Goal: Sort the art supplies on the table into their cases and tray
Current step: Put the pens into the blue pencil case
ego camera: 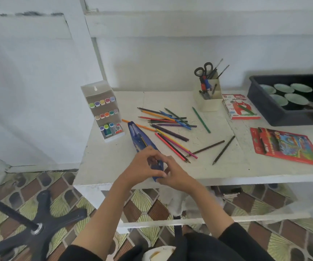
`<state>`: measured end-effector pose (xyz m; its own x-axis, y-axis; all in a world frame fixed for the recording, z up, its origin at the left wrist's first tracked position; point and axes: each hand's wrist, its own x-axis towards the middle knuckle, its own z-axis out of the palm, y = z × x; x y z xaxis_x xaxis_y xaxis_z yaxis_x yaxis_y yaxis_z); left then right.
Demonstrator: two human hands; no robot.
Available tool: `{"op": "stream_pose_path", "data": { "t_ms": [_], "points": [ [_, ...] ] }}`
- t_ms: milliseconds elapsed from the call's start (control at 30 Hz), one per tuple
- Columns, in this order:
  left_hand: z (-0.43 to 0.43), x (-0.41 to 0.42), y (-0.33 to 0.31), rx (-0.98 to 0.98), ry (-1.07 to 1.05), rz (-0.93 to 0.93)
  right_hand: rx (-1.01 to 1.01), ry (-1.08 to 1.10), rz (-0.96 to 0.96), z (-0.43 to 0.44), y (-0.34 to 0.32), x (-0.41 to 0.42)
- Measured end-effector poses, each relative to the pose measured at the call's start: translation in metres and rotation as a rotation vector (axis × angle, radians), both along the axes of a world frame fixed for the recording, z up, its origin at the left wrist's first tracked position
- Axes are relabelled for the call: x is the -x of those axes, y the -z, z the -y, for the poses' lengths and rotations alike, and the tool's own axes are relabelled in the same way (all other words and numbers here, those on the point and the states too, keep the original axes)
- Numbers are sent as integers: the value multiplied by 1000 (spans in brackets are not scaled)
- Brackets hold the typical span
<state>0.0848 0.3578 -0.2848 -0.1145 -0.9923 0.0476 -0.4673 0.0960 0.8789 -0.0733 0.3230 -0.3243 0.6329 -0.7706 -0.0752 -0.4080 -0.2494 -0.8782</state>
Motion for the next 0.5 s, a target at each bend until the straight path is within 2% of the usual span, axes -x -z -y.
{"op": "stream_pose_path", "data": {
  "t_ms": [167,500],
  "points": [
    [-1,2,3,67,-73,-7,51,196,104,-9,6,-4],
    [8,22,-9,138,-242,-39,353,445,53,-11,-6,10]
  ]
}}
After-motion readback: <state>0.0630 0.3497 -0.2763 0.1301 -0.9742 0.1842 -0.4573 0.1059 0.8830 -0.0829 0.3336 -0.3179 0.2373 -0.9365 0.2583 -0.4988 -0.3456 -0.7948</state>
